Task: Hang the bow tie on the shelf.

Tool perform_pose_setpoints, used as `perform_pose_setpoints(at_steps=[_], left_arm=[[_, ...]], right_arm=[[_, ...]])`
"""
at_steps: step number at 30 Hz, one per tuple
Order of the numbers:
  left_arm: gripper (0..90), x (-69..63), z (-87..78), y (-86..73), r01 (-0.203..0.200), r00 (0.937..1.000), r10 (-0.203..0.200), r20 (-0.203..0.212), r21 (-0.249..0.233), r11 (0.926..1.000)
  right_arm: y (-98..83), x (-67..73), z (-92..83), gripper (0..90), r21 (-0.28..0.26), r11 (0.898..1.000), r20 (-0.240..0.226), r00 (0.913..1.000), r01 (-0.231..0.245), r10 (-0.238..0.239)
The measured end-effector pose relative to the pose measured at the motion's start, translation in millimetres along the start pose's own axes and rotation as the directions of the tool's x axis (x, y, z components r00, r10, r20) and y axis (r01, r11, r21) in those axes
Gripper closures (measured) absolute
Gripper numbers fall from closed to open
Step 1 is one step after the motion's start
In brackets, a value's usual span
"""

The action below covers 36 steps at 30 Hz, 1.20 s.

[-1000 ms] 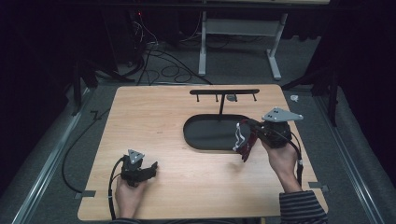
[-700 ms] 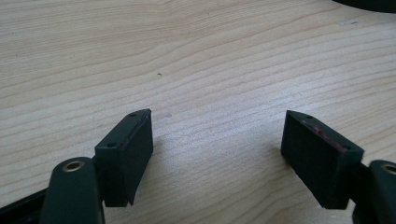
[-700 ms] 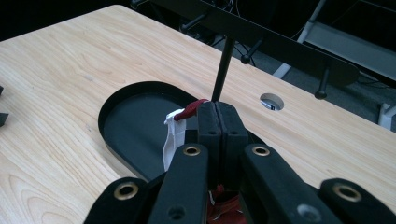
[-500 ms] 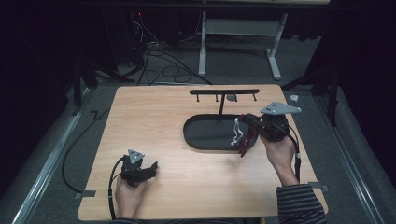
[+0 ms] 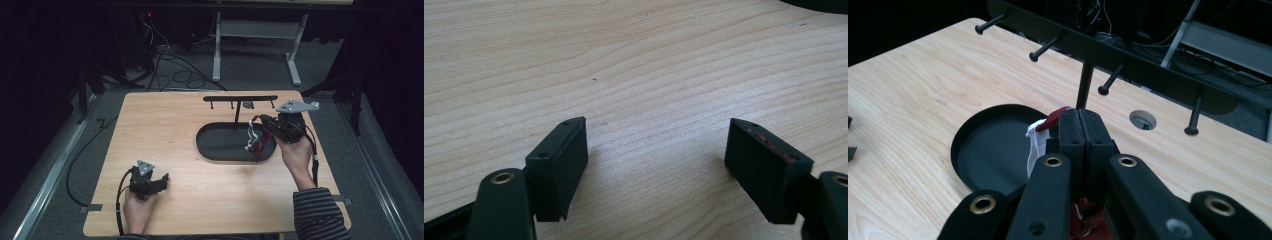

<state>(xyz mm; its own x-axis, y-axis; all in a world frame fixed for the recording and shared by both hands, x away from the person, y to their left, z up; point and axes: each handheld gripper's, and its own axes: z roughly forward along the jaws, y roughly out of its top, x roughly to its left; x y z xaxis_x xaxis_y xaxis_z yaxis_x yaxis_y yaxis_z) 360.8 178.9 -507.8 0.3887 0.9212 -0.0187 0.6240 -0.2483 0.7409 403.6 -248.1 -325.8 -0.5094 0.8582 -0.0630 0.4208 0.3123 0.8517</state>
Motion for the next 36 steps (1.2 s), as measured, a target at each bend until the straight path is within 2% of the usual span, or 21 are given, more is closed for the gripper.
perform_pose_setpoints(at_steps=[3, 7, 13, 20, 24, 36], left_arm=[[25.5, 0.0, 0.0, 0.0, 0.0, 1.0, 0.0, 0.0, 0.0, 1.0], [25.7, 0.1, 0.0, 0.0, 0.001, 1.0, -0.001, 0.001, 0.0, 1.0], [25.5, 0.0, 0.0, 0.0, 0.0, 1.0, 0.0, 0.0, 0.0, 1.0], [25.5, 0.0, 0.0, 0.0, 0.001, 1.0, -0.001, 0.0, 0.0, 1.0], [25.5, 0.0, 0.0, 0.0, 0.0, 1.0, 0.0, 0.0, 0.0, 1.0], [25.4, 0.1, -0.1, 0.0, 0.0, 1.0, 0.0, 0.001, 0.0, 1.0]], right_arm=[[2.1, -0.8, 2.2, 90.0, -0.001, 1.0, -0.004, 0.9999, -0.013, 0.013], [6.4, -2.7, 7.7, 90.0, 0.004, 1.0, 0.004, 1.0, -0.002, 0.002], [11.1, -7.0, 15.2, 90.0, 0.003, 1.0, 0.007, 0.9995, -0.029, 0.029], [15.0, -12.4, 28.1, 90.0, 0.024, 0.999, 0.023, 0.9988, -0.044, 0.043], [18.6, -14.0, 34.5, 90.0, 0.043, 0.998, 0.041, 0.9986, -0.035, 0.033], [26.7, -20.5, 51.9, 90.0, 0.07, 0.996, 0.055, 0.9971, -0.057, 0.053]])
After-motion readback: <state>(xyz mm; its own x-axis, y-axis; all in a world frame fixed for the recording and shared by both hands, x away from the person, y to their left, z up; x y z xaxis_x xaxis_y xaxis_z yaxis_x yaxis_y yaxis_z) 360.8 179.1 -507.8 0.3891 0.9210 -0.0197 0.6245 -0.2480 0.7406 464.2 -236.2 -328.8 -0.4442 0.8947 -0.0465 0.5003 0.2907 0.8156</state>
